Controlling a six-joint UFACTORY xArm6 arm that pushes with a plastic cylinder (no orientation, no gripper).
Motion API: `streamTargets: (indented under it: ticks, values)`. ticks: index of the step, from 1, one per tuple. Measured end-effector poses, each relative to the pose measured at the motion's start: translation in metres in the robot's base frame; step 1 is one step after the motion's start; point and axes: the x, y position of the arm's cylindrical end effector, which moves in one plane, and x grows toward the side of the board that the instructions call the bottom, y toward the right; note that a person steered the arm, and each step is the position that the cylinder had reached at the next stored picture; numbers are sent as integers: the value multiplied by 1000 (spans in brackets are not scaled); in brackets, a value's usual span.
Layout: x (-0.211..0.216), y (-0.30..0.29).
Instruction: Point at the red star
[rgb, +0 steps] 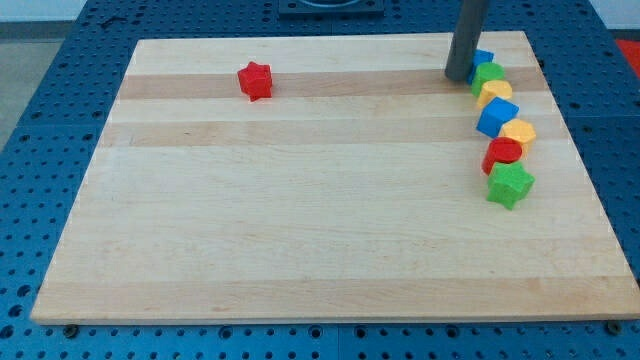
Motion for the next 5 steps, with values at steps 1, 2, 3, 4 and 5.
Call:
streamTargets:
  ticks: [1, 2, 3, 4, 5]
  values:
    - [0, -21]
    - [-3, -70]
    - [-17, -117]
    - [-43, -170]
    - [-68, -231]
